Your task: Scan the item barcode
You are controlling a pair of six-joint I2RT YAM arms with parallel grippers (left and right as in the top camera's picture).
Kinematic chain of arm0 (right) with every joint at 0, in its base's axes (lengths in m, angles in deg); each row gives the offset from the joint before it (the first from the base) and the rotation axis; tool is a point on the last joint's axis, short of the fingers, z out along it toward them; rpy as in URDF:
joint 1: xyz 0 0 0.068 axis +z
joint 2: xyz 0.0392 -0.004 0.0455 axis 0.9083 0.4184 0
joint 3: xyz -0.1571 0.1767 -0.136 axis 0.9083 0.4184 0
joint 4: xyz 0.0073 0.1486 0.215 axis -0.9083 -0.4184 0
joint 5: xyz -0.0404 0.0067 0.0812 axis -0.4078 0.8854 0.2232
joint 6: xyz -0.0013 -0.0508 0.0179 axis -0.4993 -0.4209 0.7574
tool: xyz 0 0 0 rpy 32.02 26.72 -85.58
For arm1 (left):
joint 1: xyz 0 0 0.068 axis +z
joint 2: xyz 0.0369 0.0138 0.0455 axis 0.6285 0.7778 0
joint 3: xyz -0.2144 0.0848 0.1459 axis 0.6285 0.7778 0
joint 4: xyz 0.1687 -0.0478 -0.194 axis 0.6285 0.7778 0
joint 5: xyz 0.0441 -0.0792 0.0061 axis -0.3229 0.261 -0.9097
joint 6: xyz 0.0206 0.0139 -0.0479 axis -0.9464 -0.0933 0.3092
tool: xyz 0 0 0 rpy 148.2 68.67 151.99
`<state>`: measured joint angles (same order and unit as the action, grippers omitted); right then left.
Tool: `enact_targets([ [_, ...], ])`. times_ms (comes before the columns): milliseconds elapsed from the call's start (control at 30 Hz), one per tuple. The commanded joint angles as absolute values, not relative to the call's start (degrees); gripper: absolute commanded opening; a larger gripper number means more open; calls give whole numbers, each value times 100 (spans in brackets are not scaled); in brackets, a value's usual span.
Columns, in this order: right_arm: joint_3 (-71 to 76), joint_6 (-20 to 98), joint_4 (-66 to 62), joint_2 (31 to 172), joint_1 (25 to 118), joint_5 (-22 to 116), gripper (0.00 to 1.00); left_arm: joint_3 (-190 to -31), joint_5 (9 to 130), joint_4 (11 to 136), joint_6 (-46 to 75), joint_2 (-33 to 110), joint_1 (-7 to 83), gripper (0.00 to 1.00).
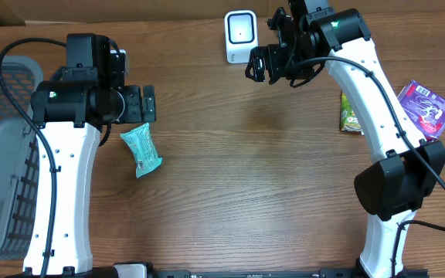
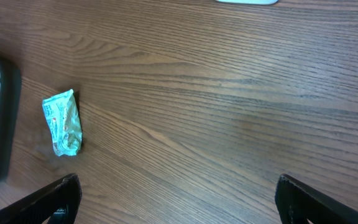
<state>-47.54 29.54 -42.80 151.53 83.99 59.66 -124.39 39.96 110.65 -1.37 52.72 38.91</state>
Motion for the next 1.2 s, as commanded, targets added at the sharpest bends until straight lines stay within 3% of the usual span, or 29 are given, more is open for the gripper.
enact_targets([
  [0,-4734,2952,-4252,15144,8311,5944,100,-12507,4042,11065,-150,5302,3891,99],
  [967,-4732,2932,-4169,15159,8532,6005,100,-12507,4042,11065,-148,5302,3891,99],
  [1167,-4721,2908,-4164,15159,8722,5905,100,-12507,4571,10486,267,5302,3891,100],
])
